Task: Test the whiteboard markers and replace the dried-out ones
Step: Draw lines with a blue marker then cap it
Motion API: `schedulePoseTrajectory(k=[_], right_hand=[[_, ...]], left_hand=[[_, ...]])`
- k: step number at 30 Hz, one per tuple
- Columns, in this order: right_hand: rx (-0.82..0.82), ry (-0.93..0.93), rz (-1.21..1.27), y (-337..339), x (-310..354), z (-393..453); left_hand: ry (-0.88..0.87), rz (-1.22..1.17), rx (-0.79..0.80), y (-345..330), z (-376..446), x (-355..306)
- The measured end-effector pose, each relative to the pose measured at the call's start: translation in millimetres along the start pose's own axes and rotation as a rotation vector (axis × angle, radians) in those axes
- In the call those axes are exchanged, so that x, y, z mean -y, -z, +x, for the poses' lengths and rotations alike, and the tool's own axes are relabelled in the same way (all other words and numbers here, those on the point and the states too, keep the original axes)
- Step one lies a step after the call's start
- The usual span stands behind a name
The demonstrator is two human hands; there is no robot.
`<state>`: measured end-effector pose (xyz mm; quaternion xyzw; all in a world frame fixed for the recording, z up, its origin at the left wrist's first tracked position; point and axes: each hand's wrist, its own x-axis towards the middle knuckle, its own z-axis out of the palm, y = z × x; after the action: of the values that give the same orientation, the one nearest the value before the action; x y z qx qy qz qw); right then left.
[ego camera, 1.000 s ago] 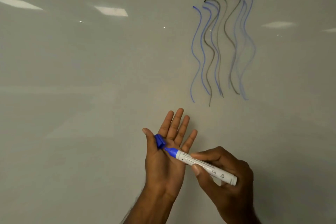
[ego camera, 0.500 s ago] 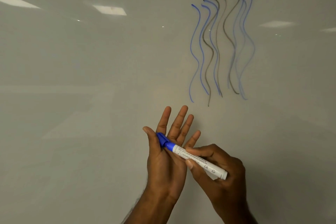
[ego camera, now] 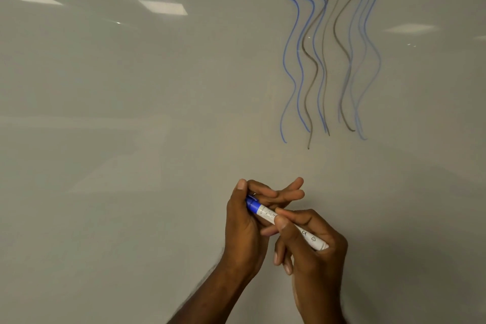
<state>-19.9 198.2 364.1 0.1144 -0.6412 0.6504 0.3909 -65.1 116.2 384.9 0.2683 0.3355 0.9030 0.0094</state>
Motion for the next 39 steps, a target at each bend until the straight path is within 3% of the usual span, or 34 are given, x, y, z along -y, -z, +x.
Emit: schedulePoseTrajectory(k=[6,10,13,17,27,34,39], right_hand=[[-0.006,-0.241,0.209,-13,-3,-16],[0.082,-0.369,0.337,-8,-6,-8],[0.185,-0.270,0.281,4,-13,5],[0.321,-0.104,0.027,16,-23,14],[0.760,-0.207,-0.456,-42,-109,-50],[1.088,-0.132,-0.684,-124,-180,-158],[1.224,-0.055,-0.704,-182,-222,-231]], left_hand=[[-0.009,0.048,0.107,14,-1,-1],[-0.127,0.350,0.212,34,4,-11],[-0.160,0.579,0.242,56,6,-24],[-0.157,0.766,0.143,90,-1,-49],[0.129,1.299,0.061,213,-80,-80],[0.439,1.532,-0.130,341,-181,-89],[0.583,1.698,-0.236,414,-241,-104]])
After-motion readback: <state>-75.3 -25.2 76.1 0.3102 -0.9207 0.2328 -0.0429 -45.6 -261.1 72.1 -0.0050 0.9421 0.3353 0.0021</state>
